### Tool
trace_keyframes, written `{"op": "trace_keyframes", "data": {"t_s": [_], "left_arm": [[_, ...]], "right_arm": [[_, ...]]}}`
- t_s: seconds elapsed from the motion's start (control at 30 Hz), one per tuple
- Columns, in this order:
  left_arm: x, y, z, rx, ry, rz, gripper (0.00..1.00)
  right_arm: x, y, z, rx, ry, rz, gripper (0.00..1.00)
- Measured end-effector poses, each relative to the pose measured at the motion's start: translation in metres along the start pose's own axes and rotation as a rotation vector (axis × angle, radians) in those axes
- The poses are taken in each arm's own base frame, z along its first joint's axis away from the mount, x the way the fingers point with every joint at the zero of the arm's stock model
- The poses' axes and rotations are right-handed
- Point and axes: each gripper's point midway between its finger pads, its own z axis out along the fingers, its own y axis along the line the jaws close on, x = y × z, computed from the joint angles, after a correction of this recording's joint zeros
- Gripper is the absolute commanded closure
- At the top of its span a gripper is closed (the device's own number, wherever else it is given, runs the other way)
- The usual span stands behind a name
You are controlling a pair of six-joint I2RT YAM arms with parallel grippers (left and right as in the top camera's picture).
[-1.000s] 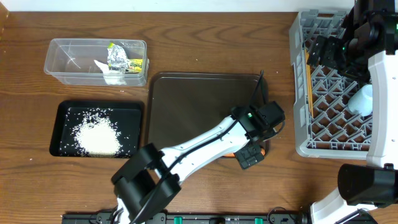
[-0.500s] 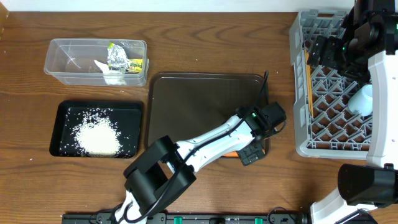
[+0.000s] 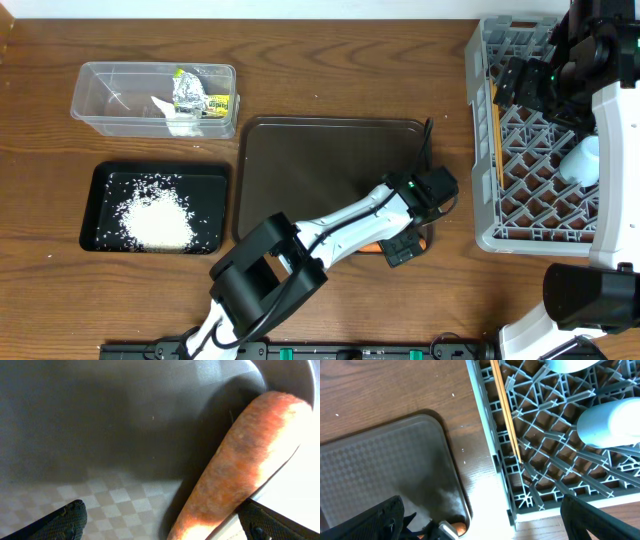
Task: Sort waste into correct bins and load items into the dishwasher rack
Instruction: 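Grasp the carrot with the left gripper near the tray's edge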
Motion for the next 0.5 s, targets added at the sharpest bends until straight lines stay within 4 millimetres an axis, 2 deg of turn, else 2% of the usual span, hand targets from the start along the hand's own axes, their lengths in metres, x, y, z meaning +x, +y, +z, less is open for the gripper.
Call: {"op": "trace_keyframes", "data": {"t_s": [0.2, 0.27, 0.37, 0.5], "left_arm": [[-0.003, 0.000, 0.000, 0.004, -0.013, -0.002, 0.02], [-0.007, 0.001, 0.001, -0.001, -0.027, -0.005, 0.08], [-0.006, 0.003, 0.010, -0.008, -0.011, 0.000, 0.24], [-0.004, 0.007, 0.015, -0.004, -0.001, 0.001, 0.28]], "right_arm": [[0.000, 0.000, 0.000, 0.000, 0.000, 0.000, 0.01], [0.000, 0.000, 0.000, 0.000, 0.000, 0.000, 0.01], [0.000, 0.000, 0.000, 0.000, 0.000, 0.000, 0.01], [0.000, 0.000, 0.000, 0.000, 0.000, 0.000, 0.01]]}}
